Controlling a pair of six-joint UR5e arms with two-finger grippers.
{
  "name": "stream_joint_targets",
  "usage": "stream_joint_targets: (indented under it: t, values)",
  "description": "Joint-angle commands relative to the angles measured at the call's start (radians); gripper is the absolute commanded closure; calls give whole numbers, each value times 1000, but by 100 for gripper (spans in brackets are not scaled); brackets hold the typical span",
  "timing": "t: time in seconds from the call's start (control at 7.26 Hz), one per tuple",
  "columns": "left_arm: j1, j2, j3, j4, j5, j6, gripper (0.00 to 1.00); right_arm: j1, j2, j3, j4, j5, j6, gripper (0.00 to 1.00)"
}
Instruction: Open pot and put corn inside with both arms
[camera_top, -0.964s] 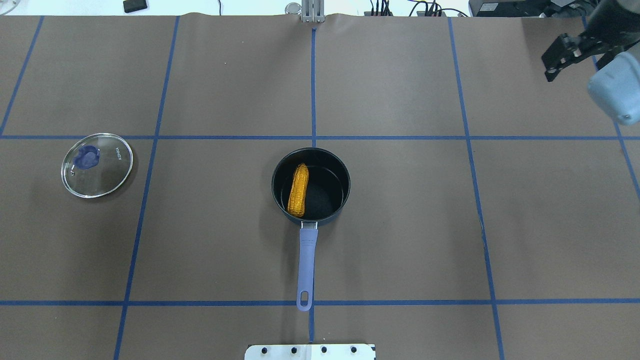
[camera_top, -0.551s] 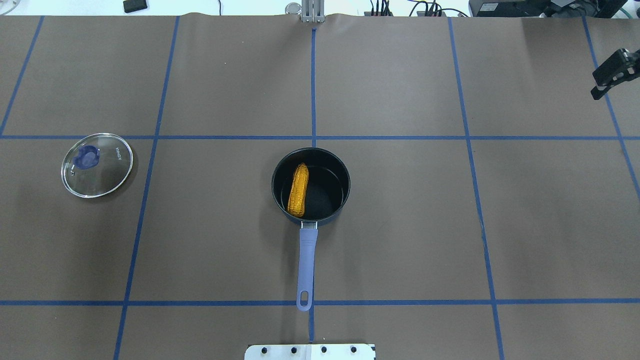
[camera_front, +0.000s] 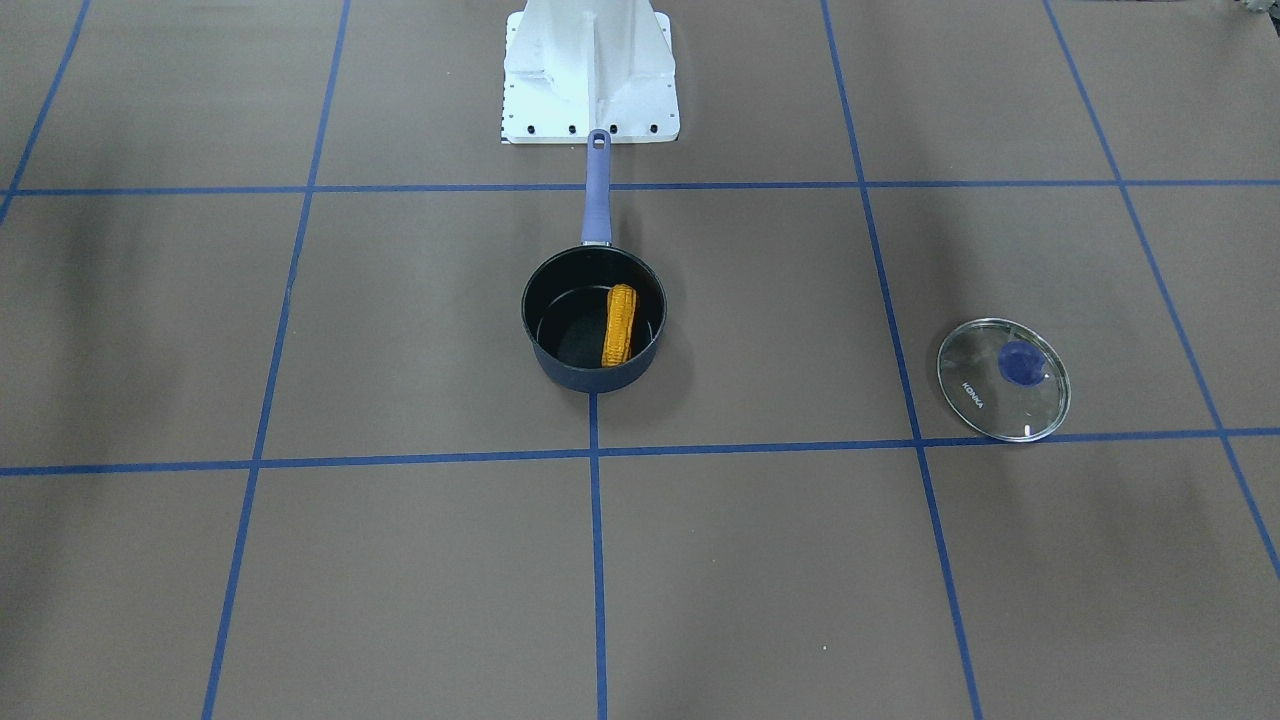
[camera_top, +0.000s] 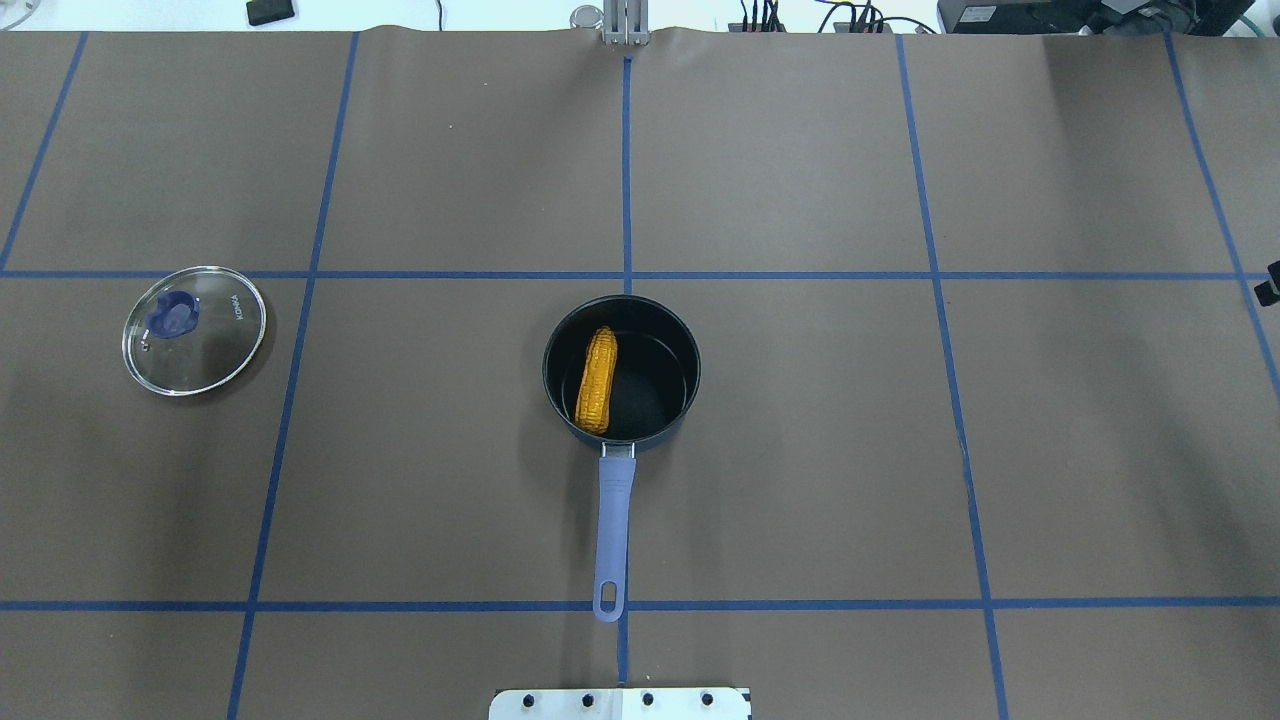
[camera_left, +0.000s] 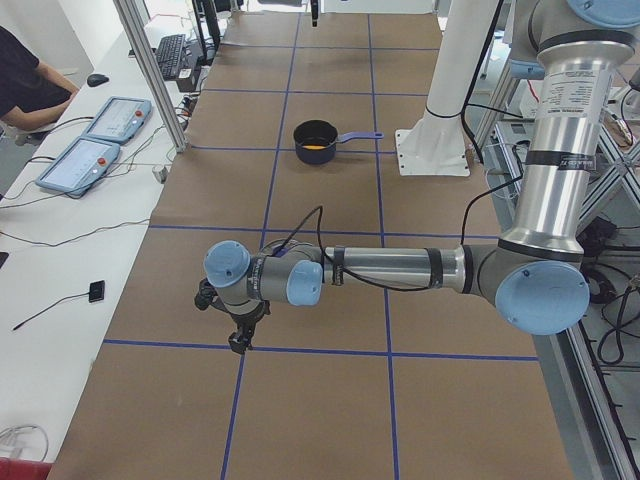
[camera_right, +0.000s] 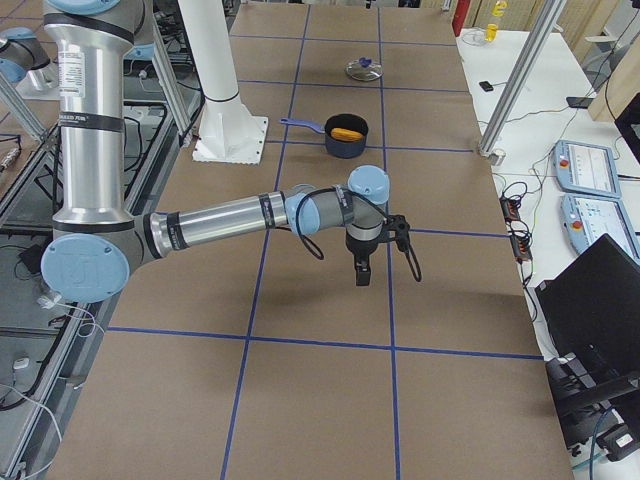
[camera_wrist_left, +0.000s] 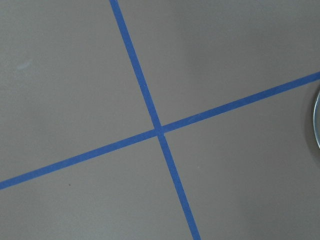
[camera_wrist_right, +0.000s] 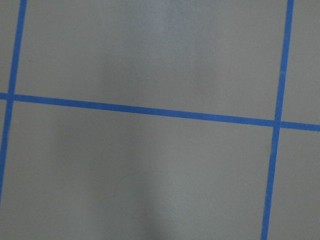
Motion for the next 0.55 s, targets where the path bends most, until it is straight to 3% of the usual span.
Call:
stream_joint_targets:
  t: [0.0,0.41]
  values:
    - [-10,1,5,0,1,-10,0,2,-123,-46,195,-13,3,0]
    - [-24,1,5,-1,3,-13,0,40,-151,-88,212,-56,-19,0]
